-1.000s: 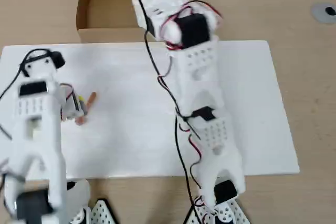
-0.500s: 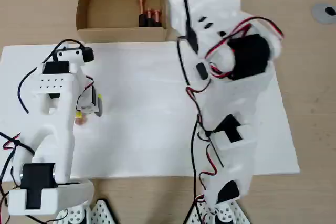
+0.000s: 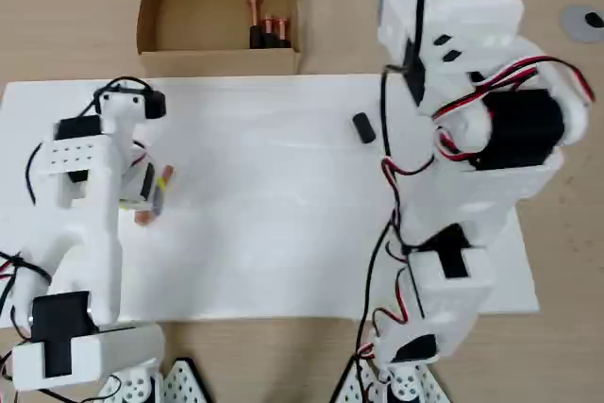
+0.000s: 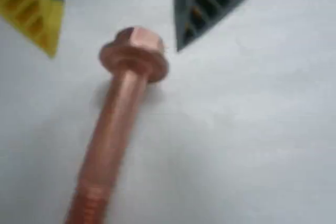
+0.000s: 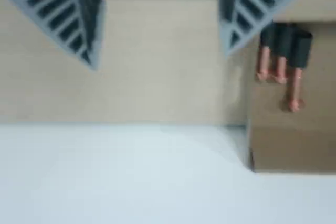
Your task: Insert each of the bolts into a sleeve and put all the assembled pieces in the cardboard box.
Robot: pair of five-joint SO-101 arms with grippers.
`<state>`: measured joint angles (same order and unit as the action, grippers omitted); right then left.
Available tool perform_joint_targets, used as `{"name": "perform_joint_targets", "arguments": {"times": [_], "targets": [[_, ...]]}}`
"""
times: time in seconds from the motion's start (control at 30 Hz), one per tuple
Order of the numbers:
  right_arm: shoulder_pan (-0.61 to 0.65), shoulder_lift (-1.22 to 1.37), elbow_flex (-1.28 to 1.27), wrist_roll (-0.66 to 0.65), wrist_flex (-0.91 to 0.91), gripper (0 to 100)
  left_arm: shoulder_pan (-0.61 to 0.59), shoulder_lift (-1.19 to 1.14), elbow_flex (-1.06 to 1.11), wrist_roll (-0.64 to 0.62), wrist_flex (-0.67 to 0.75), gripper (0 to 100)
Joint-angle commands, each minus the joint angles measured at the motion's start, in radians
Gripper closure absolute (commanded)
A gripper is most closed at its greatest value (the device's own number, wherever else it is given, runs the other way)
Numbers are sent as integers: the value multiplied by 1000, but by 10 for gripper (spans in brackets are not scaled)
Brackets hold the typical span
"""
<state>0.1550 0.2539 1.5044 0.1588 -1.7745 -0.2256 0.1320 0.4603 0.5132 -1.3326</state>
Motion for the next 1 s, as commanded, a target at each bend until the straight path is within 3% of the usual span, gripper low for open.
{"name": "perform_joint_targets", "arguments": {"times": [0.0,0.4,0.83,0.97], "targets": [[-18,-96,-107,-11,-15,813,-18,5,-38,69,52,843],[-21,-317,-418,-11,-14,813,-3,-2,140,106,273,843],[-18,-441,-516,-11,-14,813,49,-2,261,64,361,848],[-19,-458,-516,-8,-14,813,54,-2,313,64,391,967]]}}
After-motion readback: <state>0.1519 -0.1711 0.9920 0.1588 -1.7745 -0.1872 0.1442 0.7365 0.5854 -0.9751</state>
